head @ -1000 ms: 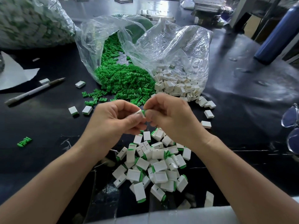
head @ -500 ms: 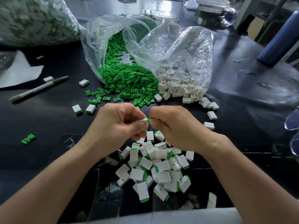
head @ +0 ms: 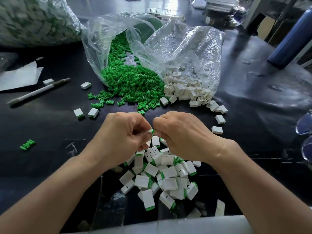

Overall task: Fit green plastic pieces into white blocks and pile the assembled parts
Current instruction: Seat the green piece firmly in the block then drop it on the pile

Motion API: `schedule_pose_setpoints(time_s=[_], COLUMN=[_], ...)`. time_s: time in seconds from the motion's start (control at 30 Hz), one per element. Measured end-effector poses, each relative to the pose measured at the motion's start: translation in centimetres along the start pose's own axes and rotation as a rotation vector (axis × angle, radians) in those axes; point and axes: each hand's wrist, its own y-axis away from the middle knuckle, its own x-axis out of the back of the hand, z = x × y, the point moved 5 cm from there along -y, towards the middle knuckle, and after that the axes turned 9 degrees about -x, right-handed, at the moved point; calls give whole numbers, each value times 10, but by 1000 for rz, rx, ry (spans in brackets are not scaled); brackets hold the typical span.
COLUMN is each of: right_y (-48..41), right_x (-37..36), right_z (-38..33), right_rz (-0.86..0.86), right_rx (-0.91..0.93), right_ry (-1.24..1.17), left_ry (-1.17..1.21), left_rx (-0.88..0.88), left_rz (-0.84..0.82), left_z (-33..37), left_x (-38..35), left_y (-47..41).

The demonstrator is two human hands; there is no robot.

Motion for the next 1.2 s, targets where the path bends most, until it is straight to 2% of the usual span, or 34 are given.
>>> schedule_pose_setpoints(time_s=[0.17,0.23,0.3,0.4,0.47,0.57,0.73,0.9,1.0,1.03,1.1,1.2], right_y=[-1,0,0,1,0,-1,-1,2,3,2,2,2], right_x=[-5,-4,1,8,6,1,2,8,7,7,10,13], right_z=[0,1,2,6,8,8,8,0,-5,-5,0,10], right_rz=[-20,-23,34,180,231,259,282,254,264,270,325,354], right_rx=[17,22,40,-6,-74,-133,-83,53,129,130,95,2], right_ry=[44,6,-115,-465,-673,-780,-780,-352,-229,-225,-290,-588], left_ry=[-65,-8,140,382,464,496,601,284,127,121,255,490], left_rx=[-20,1,22,35,49,76,145,23,-23,-36,-43,-25], left_rz=[-66,-108,-123,-19,38,51,18,-47,-79,-75,-38,47], left_z=[0,-1,0,7,8,7,3,4,4,5,7,9], left_x=[1,1,2,9,10,8,8,8,5,4,5,8], left_y=[0,-1,-3,-4,-6,-7,-5,-2,0,0,-1,-4])
